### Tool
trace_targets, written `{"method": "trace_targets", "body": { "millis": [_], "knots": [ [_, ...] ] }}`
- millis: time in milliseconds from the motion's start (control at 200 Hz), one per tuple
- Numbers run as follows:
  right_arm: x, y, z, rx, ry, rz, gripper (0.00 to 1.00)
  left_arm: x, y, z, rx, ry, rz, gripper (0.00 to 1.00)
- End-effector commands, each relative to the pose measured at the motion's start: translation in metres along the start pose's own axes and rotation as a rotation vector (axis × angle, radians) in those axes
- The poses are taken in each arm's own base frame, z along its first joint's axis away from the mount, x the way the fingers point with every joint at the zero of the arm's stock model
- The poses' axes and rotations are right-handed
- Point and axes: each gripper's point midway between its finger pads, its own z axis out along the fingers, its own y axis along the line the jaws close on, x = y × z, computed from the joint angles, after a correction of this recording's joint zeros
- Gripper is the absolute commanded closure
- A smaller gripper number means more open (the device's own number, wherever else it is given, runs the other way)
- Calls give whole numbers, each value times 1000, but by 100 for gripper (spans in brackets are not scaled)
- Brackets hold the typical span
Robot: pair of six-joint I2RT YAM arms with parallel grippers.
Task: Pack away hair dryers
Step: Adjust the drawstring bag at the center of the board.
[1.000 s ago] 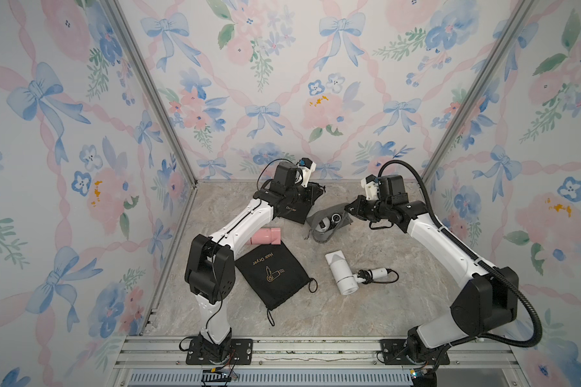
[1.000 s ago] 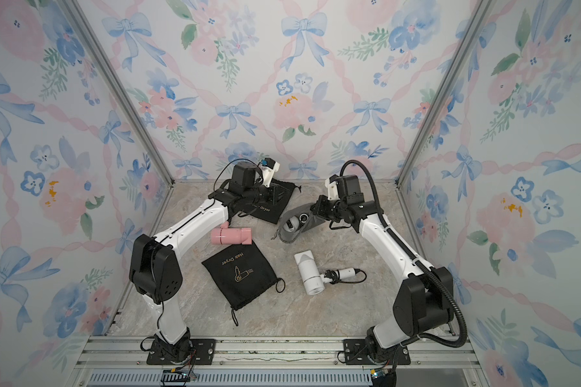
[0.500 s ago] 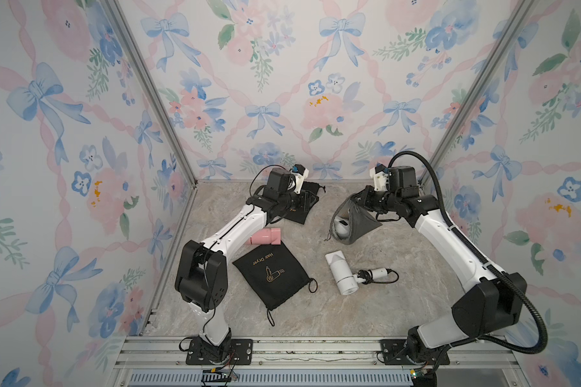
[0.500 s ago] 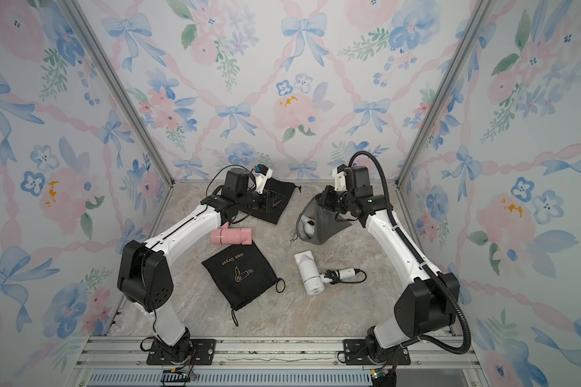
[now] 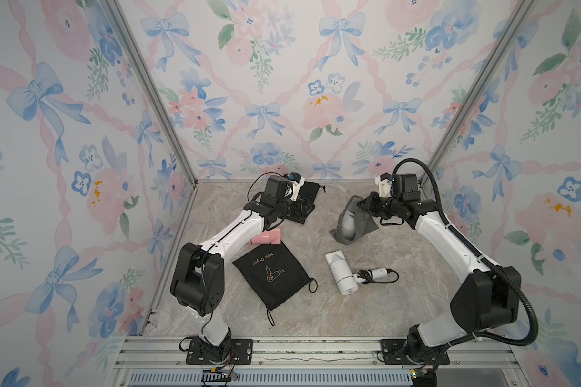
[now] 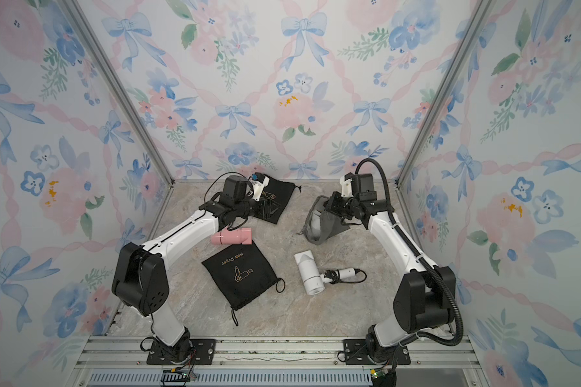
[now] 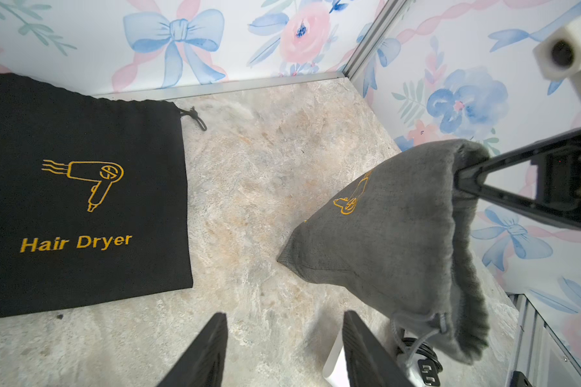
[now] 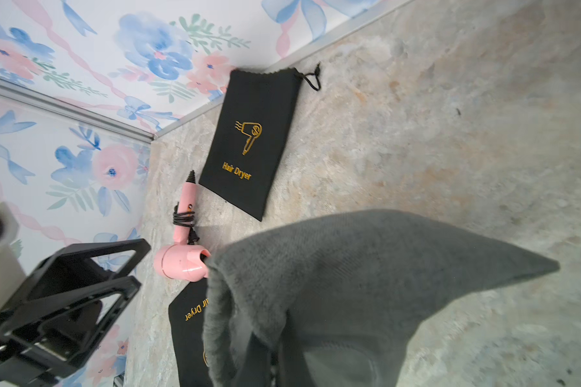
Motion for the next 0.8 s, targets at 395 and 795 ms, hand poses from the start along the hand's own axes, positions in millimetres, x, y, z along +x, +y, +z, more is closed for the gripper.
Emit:
{"method": "trace_targets", "body": {
  "millis": [395, 795],
  "knots": [
    [17, -25, 0, 59, 32, -63, 100, 5, -24, 1, 28, 8, 19, 41],
    [9, -24, -36, 39, -81, -166, 39, 37, -61, -14, 72, -15, 127, 34]
  ]
}}
